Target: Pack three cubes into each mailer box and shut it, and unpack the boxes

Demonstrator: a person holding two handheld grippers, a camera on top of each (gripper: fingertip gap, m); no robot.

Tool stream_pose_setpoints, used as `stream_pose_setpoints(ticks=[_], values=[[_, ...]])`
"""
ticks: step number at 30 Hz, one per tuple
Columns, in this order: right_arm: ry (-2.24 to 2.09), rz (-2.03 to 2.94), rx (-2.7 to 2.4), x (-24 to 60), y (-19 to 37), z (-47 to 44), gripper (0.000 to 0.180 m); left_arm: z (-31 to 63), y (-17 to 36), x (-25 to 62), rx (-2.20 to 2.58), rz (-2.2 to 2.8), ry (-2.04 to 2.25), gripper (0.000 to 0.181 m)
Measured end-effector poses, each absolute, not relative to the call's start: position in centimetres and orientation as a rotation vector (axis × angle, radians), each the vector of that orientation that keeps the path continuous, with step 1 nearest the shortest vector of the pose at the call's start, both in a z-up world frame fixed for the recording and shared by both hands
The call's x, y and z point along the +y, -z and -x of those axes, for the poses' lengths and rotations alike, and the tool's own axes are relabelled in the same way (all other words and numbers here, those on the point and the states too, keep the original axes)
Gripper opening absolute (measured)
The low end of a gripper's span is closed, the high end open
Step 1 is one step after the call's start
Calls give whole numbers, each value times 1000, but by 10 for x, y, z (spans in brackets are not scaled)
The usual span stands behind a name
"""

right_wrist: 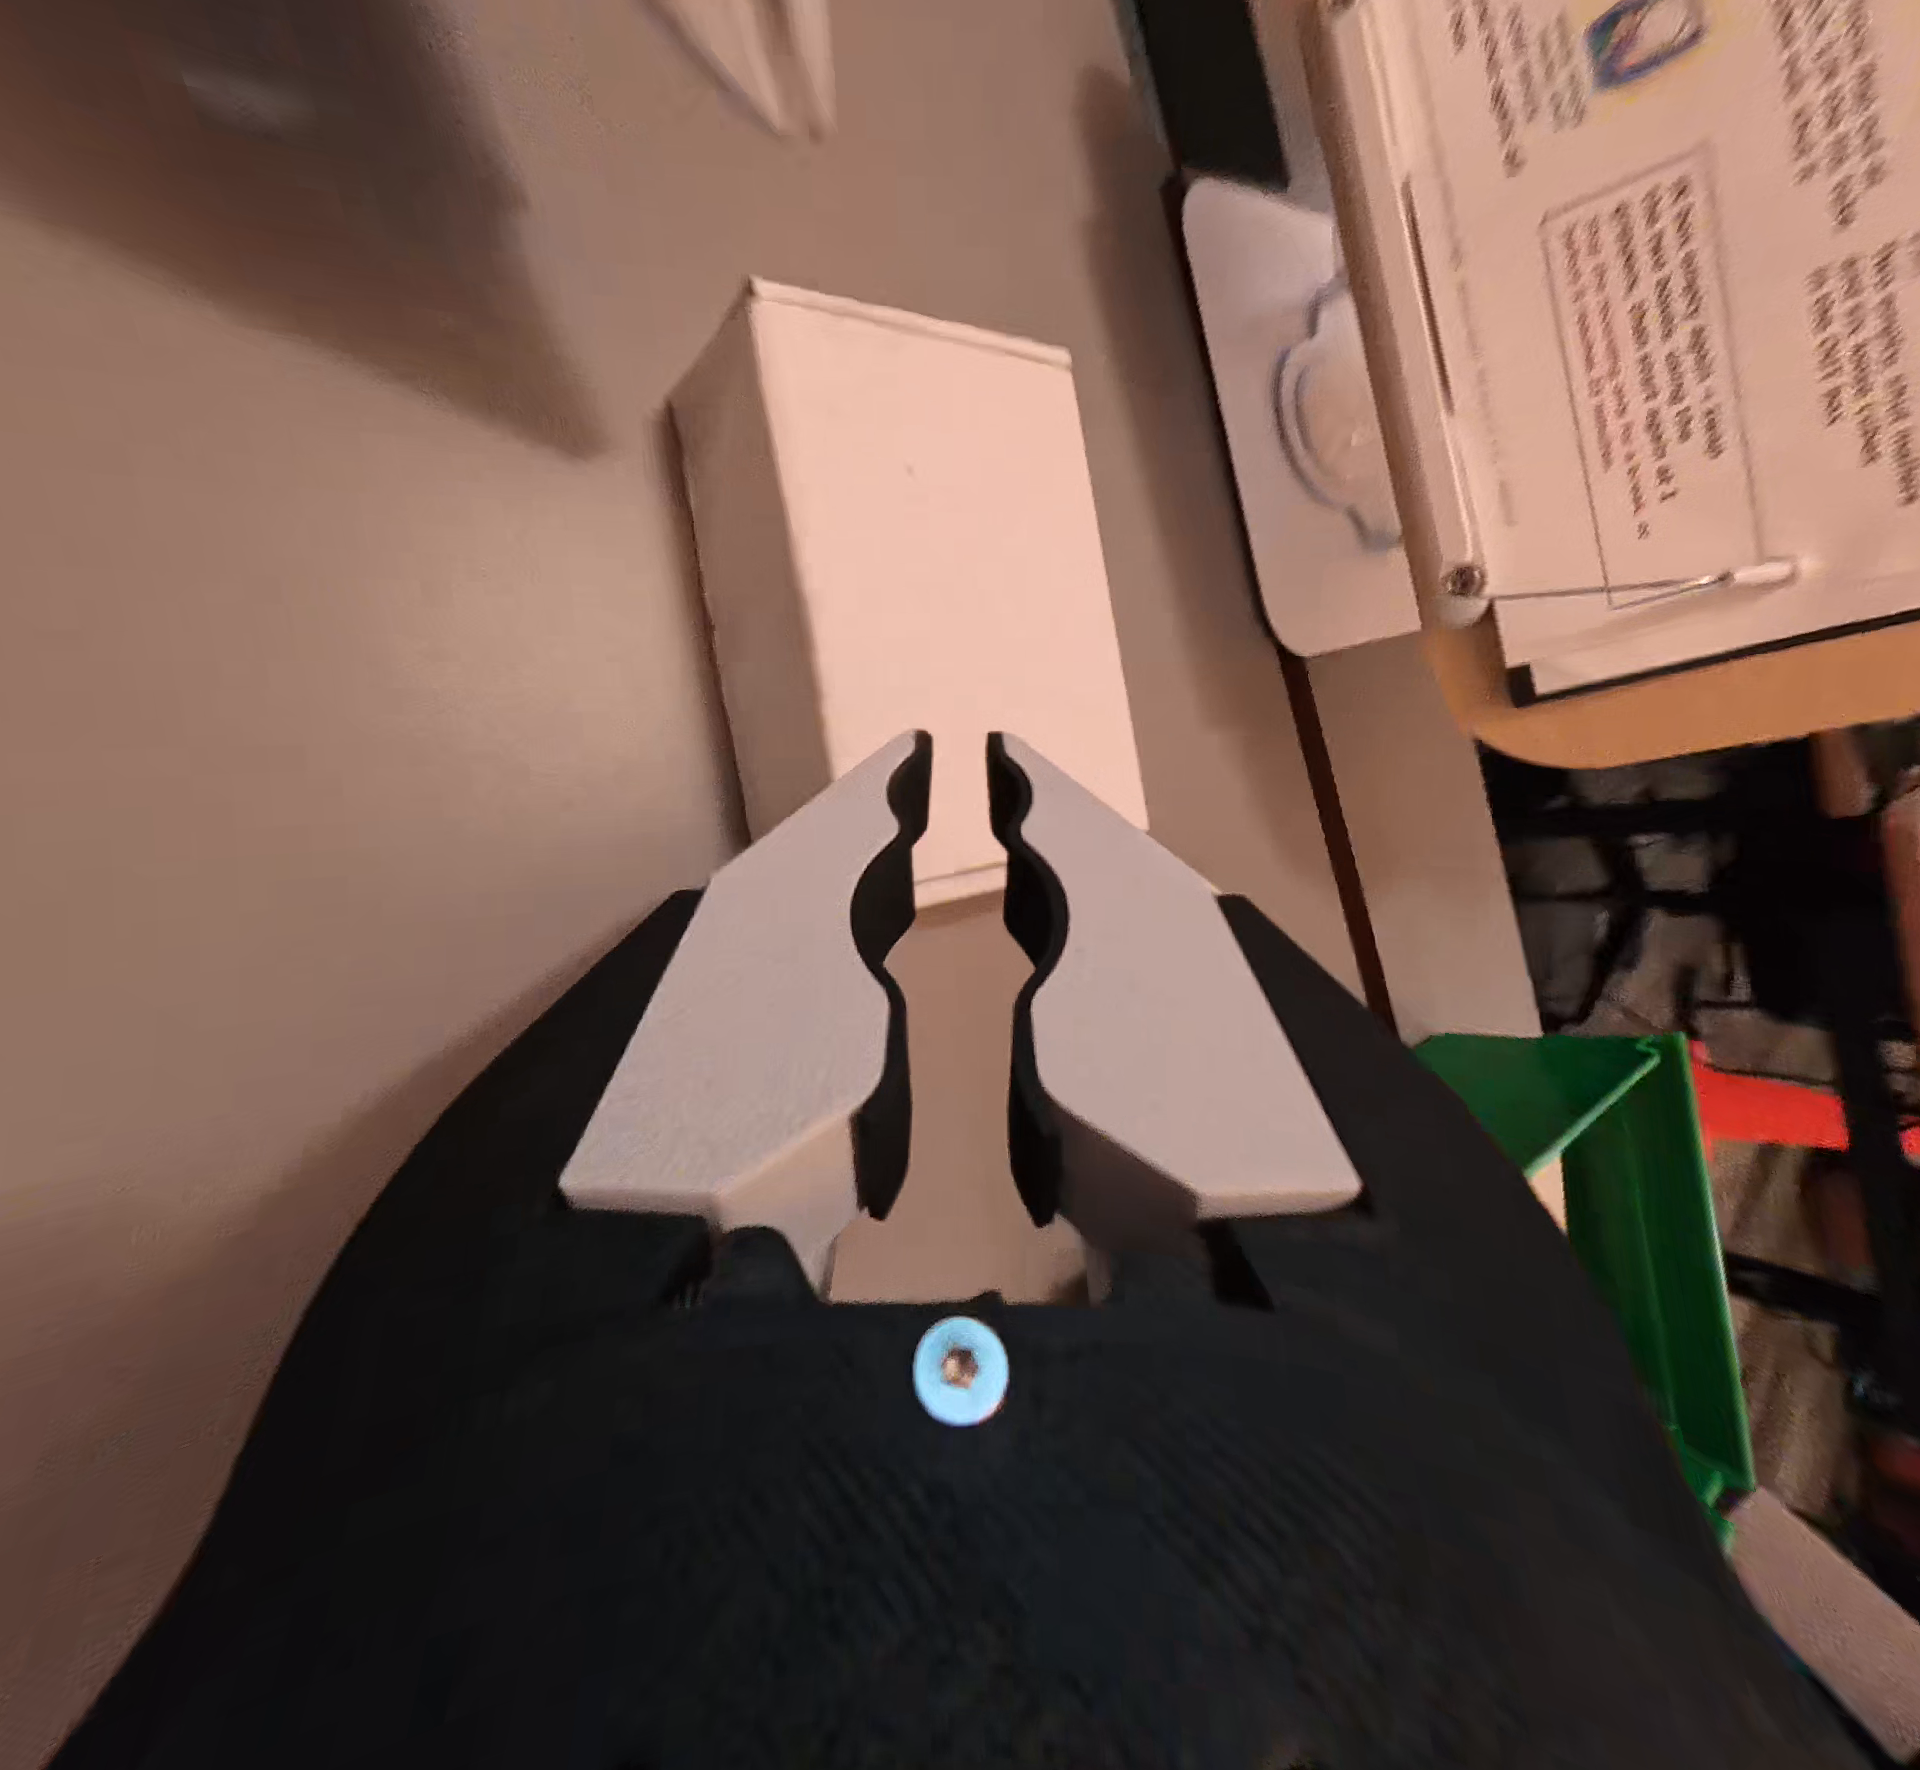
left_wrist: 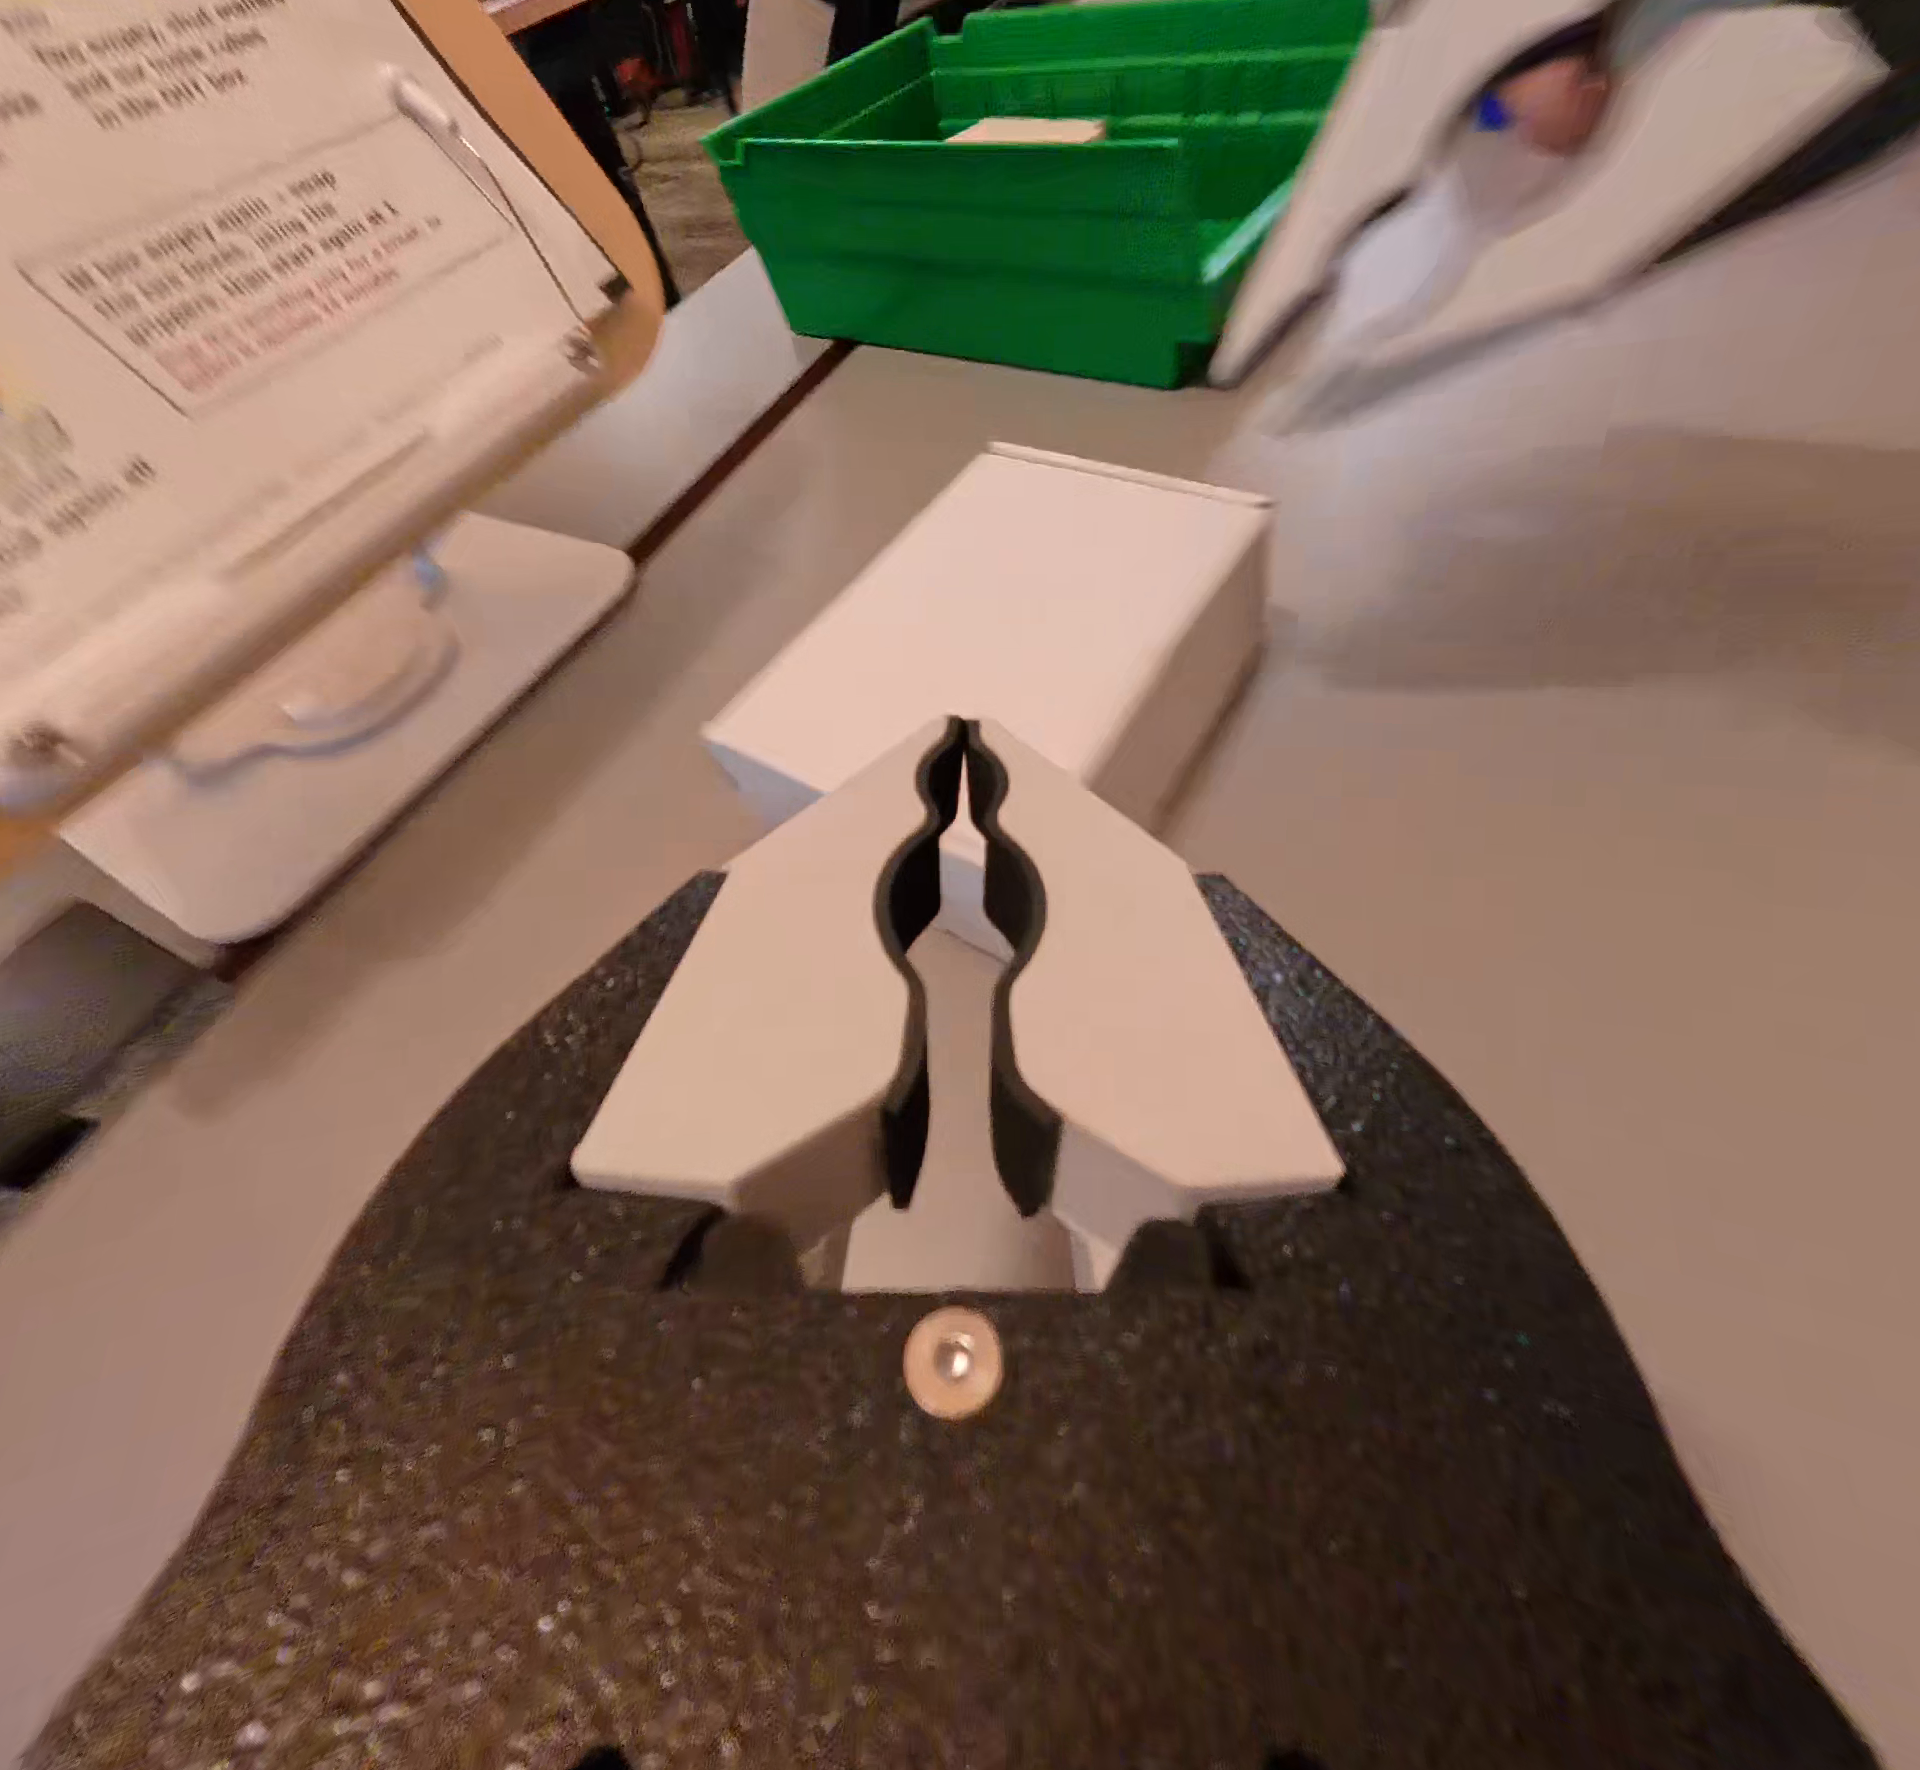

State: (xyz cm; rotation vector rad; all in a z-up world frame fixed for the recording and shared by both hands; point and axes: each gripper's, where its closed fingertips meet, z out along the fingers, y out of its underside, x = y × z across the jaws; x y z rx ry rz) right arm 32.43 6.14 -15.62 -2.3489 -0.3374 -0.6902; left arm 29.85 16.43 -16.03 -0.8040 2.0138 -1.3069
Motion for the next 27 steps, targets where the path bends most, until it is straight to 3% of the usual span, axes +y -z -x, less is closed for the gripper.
stream_pose_setpoints(ticks=[5,12,17,23,27], values=[[876,2241,-434,64,180,-295,22,-372,153,175,2103,638,1067,0],[896,2228,-445,57,201,-278,19,-395,183,165,2473,523,833,0],[897,2186,-457,58,203,-273,18,-389,186,150,2646,643,1059,0],[975,2127,-489,75,209,-277,20,-401,202,124,2756,576,1008,0],[1060,2083,-540,79,211,-280,36,-407,207,122,2769,634,1030,0]])
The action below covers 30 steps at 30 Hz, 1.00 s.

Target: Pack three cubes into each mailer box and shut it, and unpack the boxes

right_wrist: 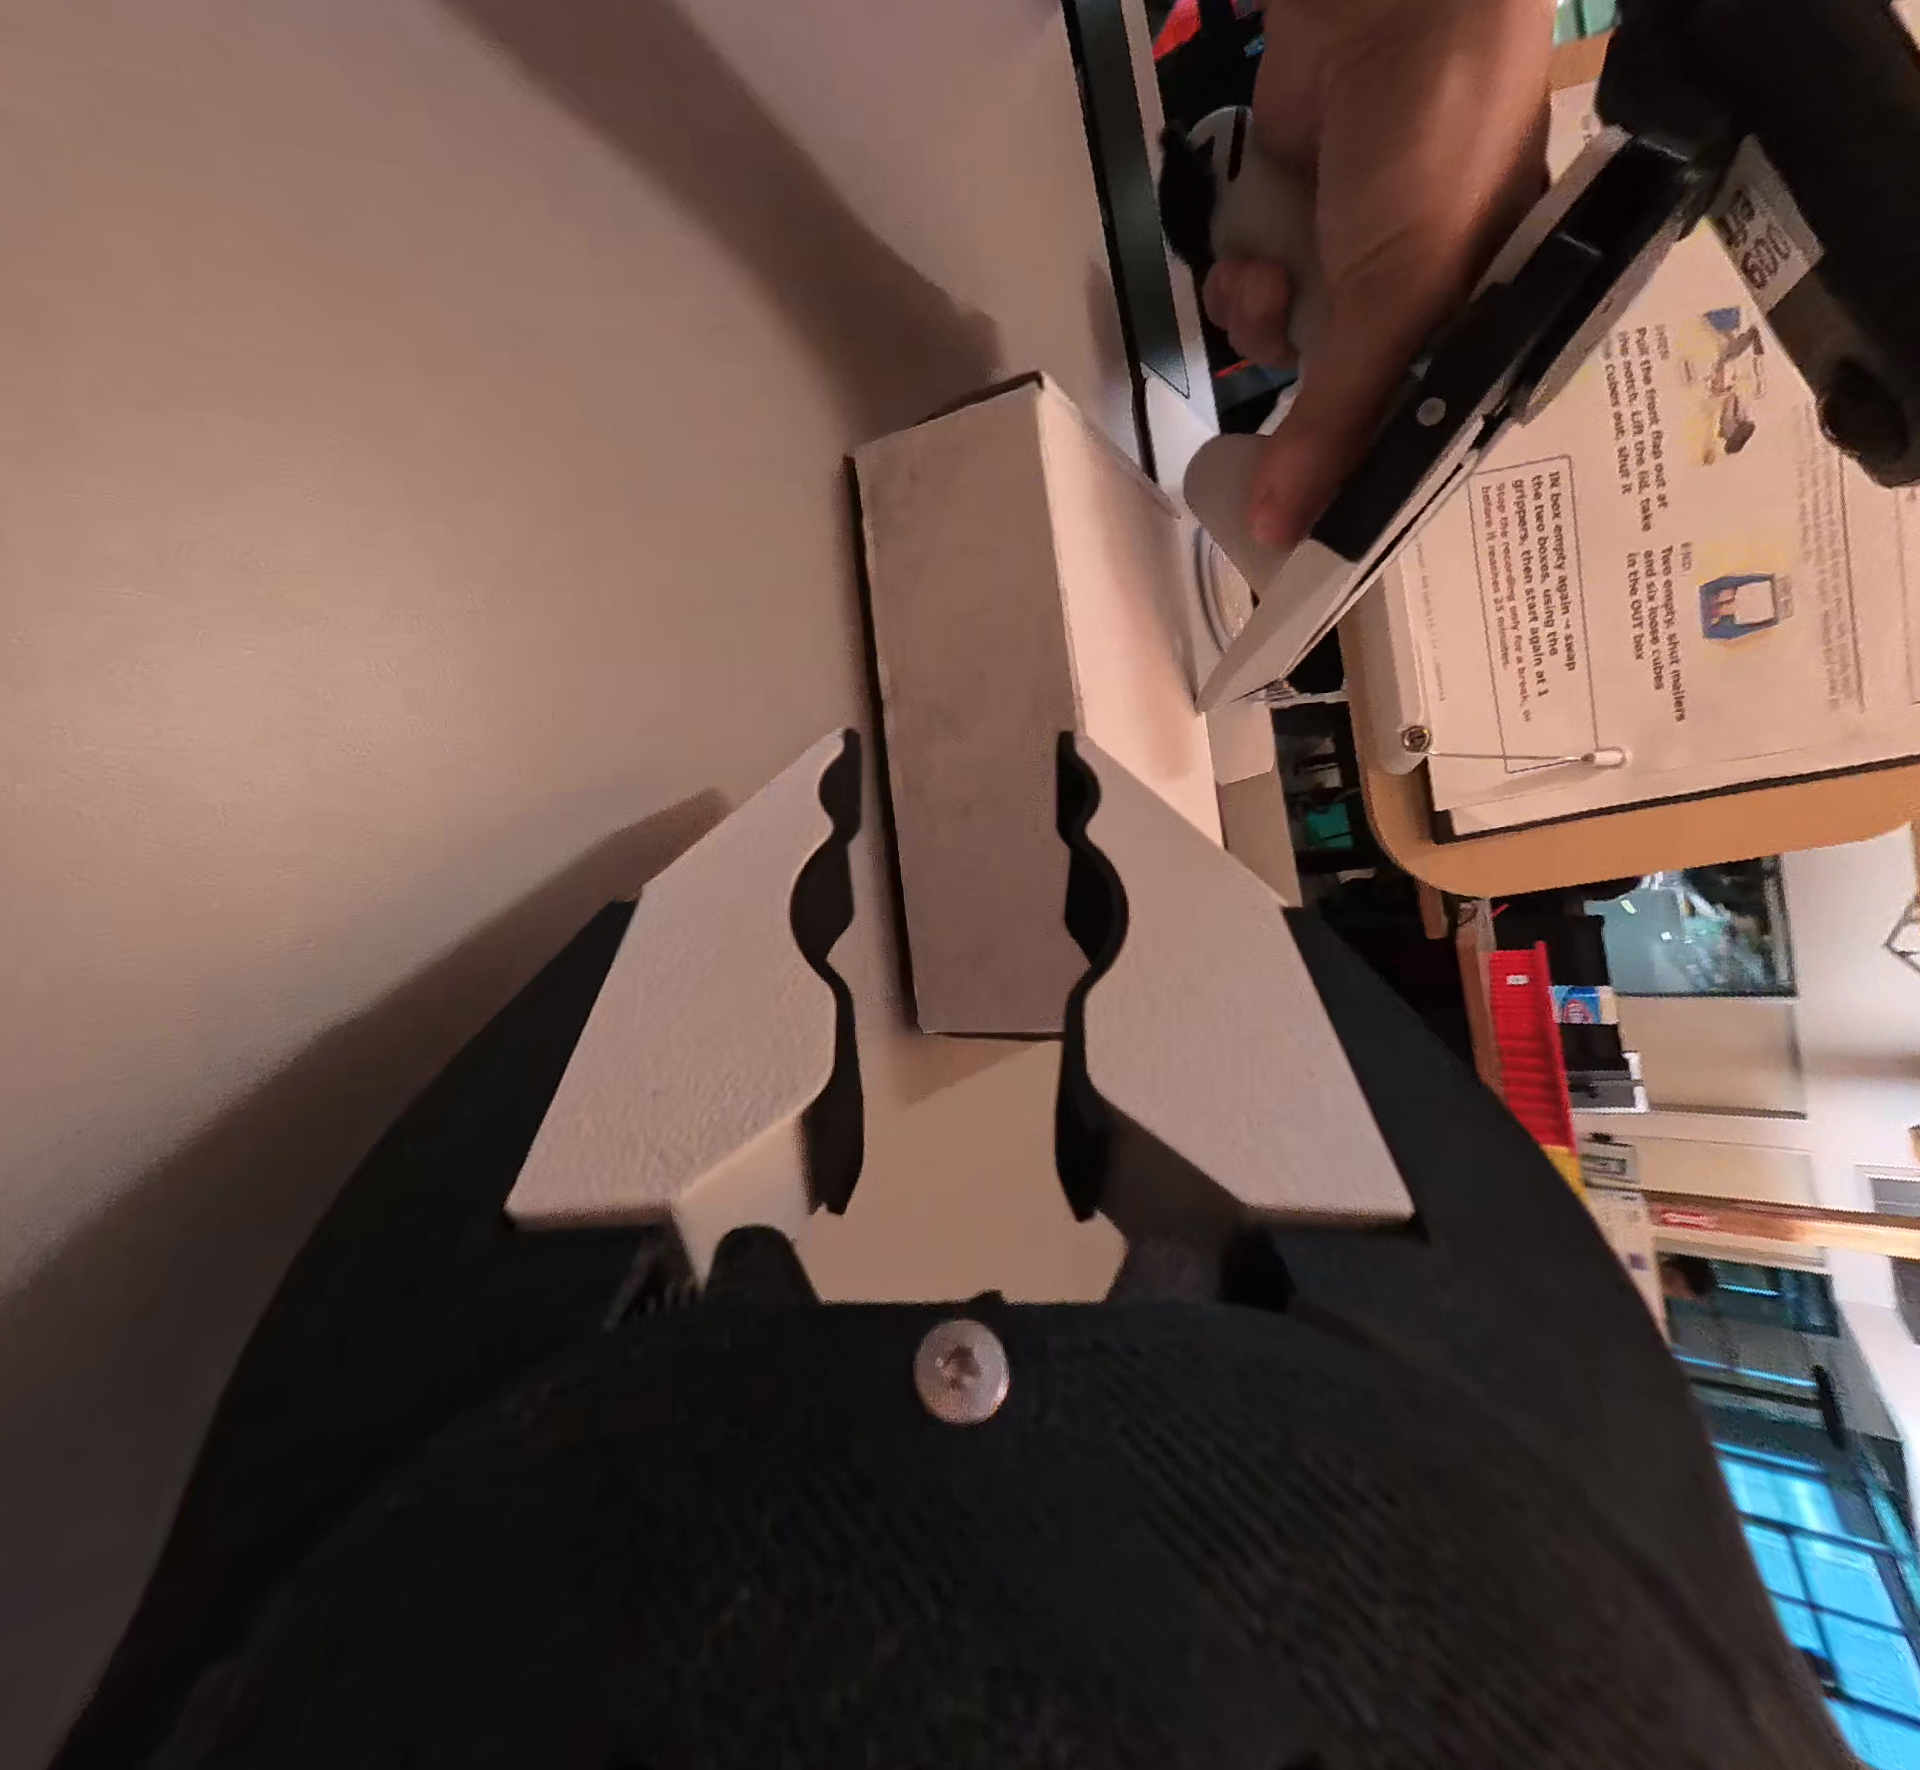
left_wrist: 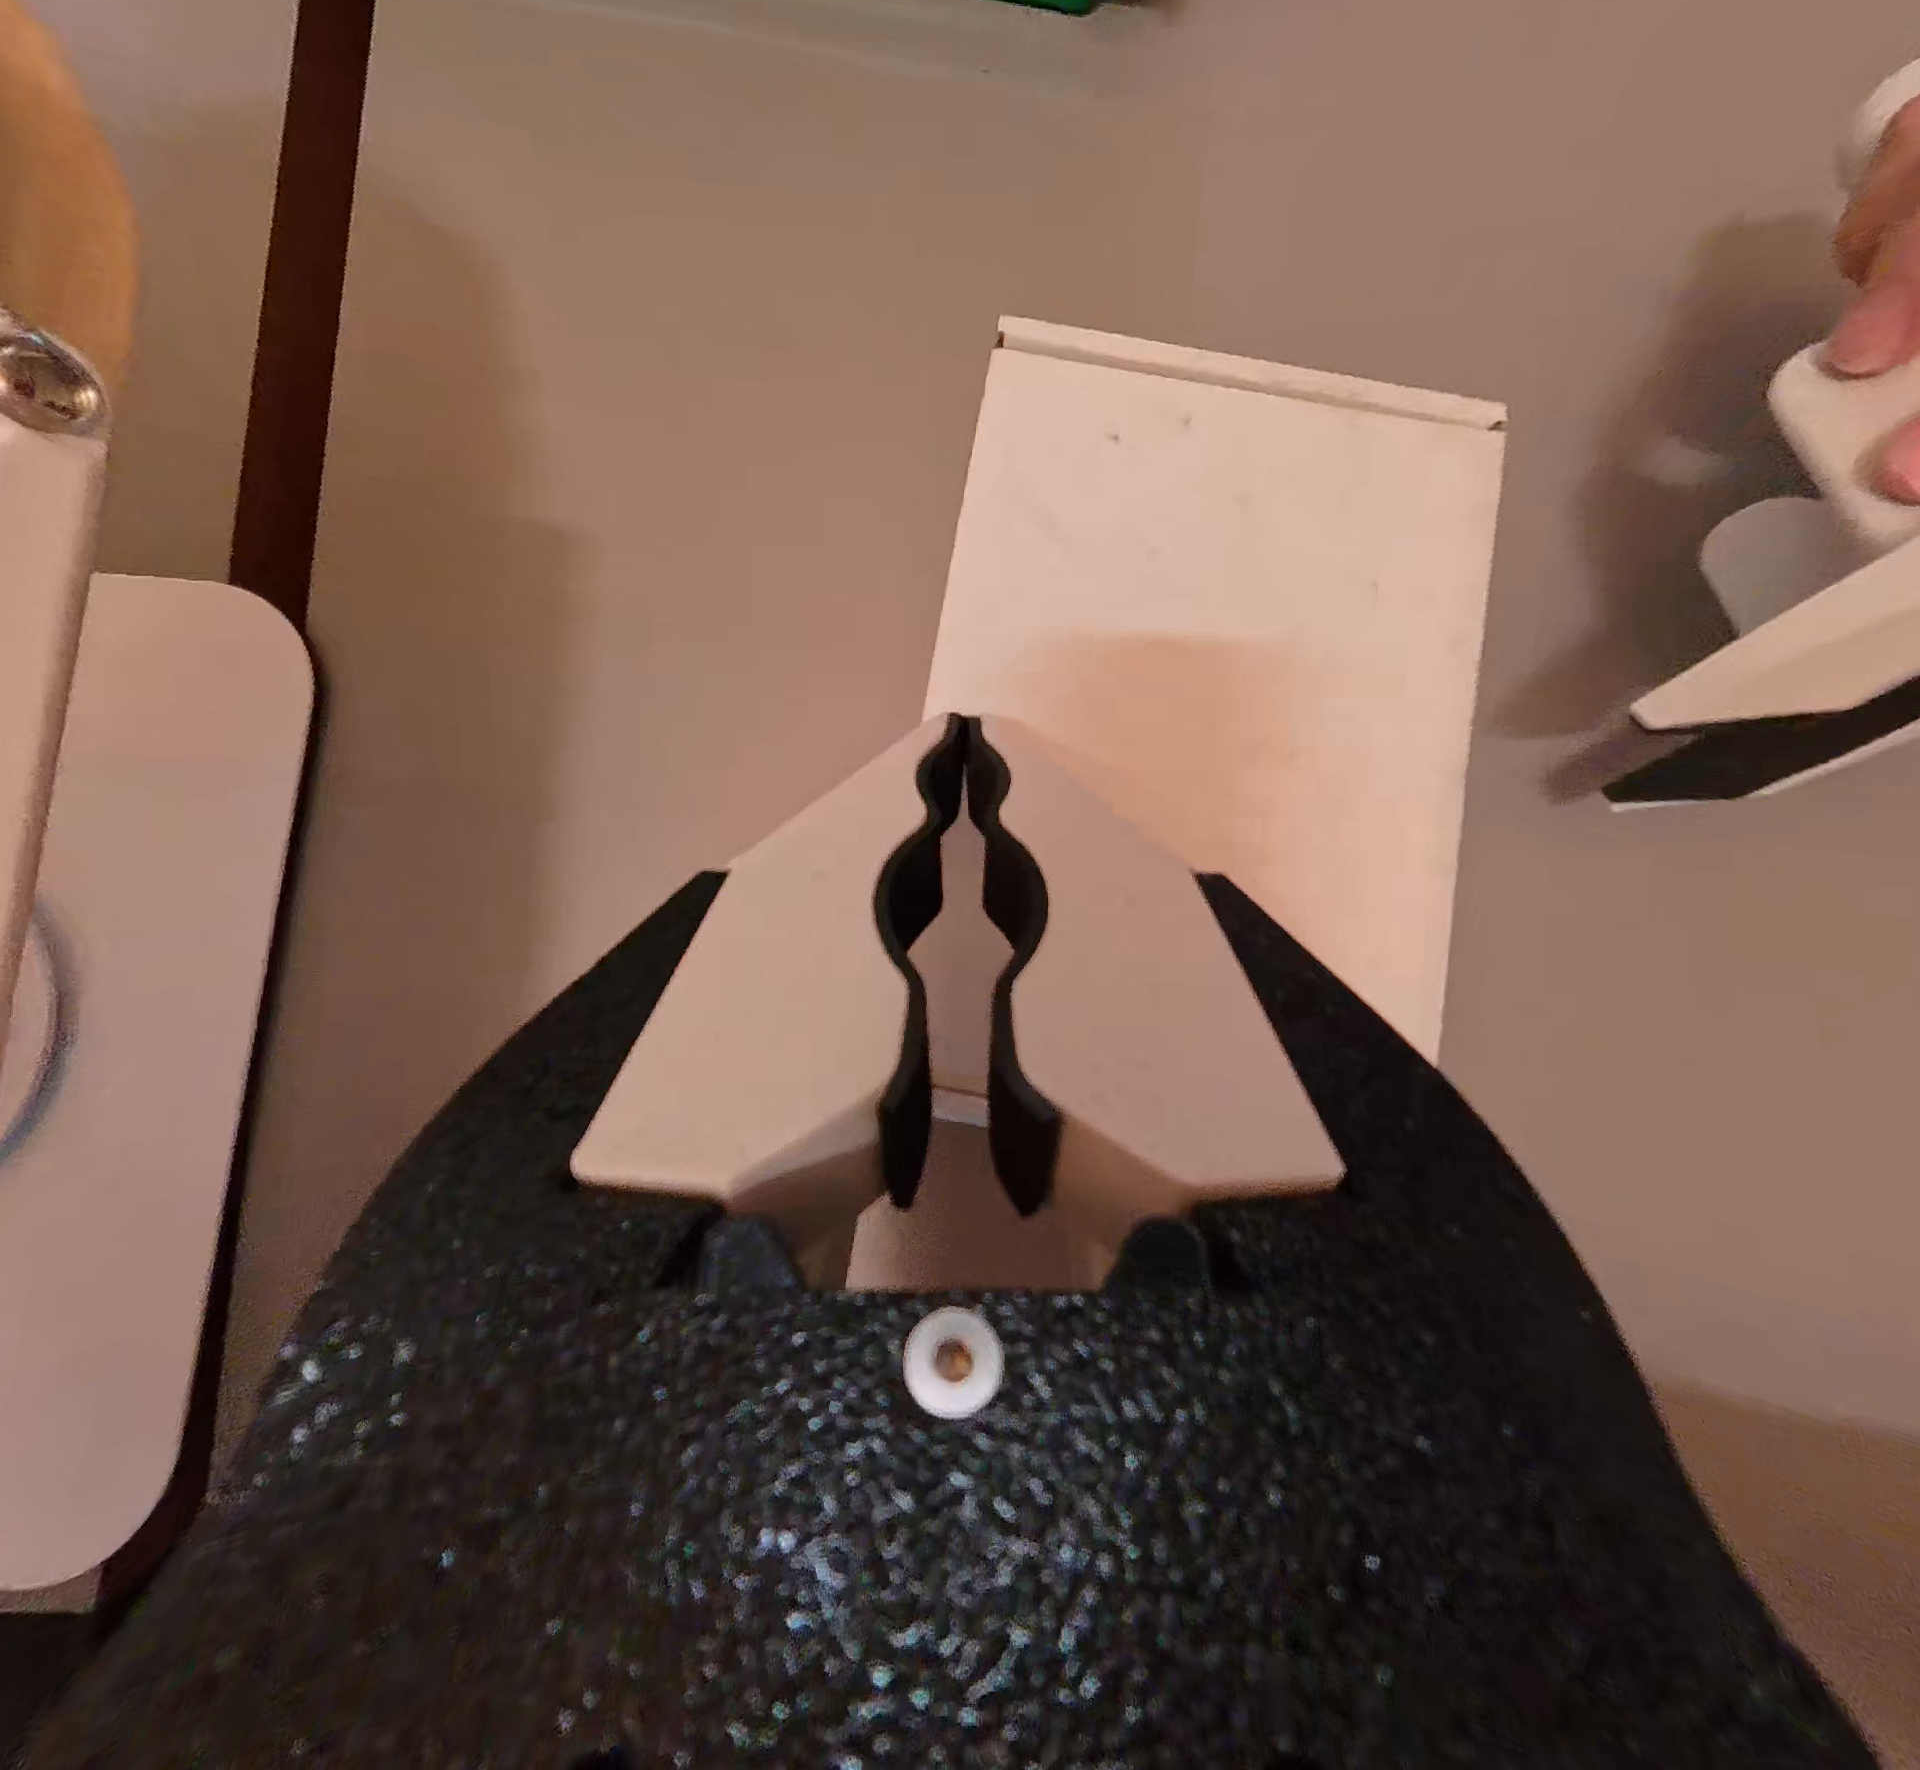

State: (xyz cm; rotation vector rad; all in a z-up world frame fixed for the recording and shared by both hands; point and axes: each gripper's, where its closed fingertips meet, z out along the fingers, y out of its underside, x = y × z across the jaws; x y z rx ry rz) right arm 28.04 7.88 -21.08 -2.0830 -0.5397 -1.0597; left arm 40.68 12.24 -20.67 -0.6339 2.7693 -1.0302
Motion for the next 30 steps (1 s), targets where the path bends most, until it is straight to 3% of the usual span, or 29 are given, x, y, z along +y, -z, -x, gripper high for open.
stream_pose_setpoints(ticks=[9,13,16,19,24,27,30], values=[[1422,2054,-679,90,209,-327,89,-423,207,127,2747,772,1075,0],[1500,2097,-756,100,206,-348,98,-425,208,127,2748,784,1065,0],[1509,2132,-827,109,201,-355,89,-424,207,127,2733,804,1081,0],[1389,2228,-798,113,207,-356,63,-427,207,129,2706,819,1051,0],[1329,2168,-696,97,197,-362,62,-438,166,143,2357,818,1100,9],[1180,2083,-493,72,166,-361,62,-424,107,169,1998,918,1286,20],[1140,2005,-438,37,126,-362,61,-390,90,196,1825,968,1287,27]])
